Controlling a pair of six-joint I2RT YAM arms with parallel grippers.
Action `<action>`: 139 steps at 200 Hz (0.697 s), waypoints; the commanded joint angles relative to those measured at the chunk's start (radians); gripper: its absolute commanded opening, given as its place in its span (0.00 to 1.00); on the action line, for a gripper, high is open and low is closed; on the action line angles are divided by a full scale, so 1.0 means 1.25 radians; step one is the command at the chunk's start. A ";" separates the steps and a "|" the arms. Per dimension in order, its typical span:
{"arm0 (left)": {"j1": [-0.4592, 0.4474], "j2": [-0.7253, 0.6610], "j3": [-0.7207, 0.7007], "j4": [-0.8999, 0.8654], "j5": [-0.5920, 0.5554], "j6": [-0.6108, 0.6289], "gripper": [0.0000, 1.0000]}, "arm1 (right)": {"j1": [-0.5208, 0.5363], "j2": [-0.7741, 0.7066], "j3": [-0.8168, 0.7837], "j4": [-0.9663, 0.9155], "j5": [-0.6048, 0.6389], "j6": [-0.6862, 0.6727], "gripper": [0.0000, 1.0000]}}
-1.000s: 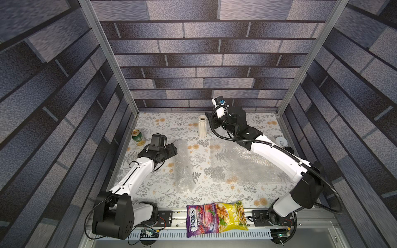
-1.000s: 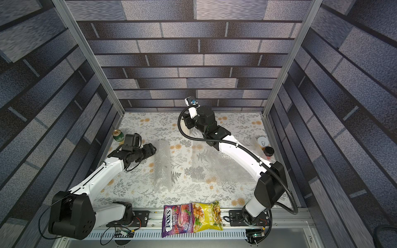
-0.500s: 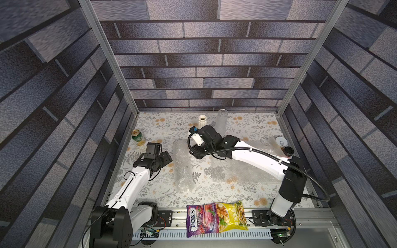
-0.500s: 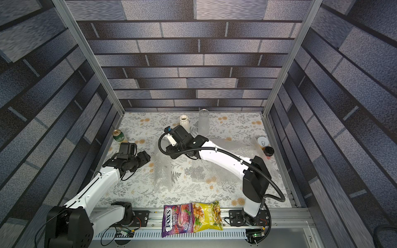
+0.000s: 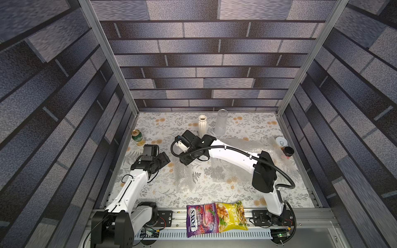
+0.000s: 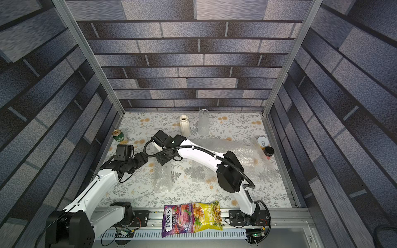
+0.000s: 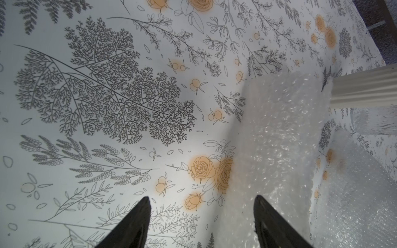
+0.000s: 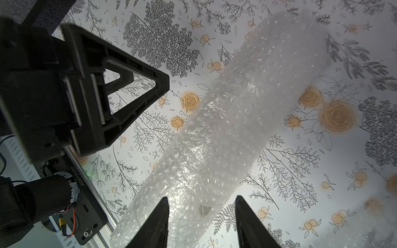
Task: Unwrap the vase from the bubble wrap
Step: Unwrap the bubble wrap at the center of the board.
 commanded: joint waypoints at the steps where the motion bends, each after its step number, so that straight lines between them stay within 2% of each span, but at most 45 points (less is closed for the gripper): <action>1: 0.007 -0.018 -0.012 -0.005 0.011 -0.002 0.77 | 0.016 0.039 0.052 -0.081 0.011 0.007 0.50; 43: 0.019 -0.027 -0.018 -0.003 0.023 0.000 0.77 | 0.030 0.080 0.092 -0.111 0.047 0.007 0.47; 92: 0.022 -0.037 -0.022 -0.005 0.031 0.005 0.77 | 0.032 0.090 0.089 -0.121 0.111 0.019 0.39; 139: 0.022 -0.031 -0.032 0.006 0.043 0.001 0.77 | 0.031 0.098 0.084 -0.116 0.112 0.019 0.34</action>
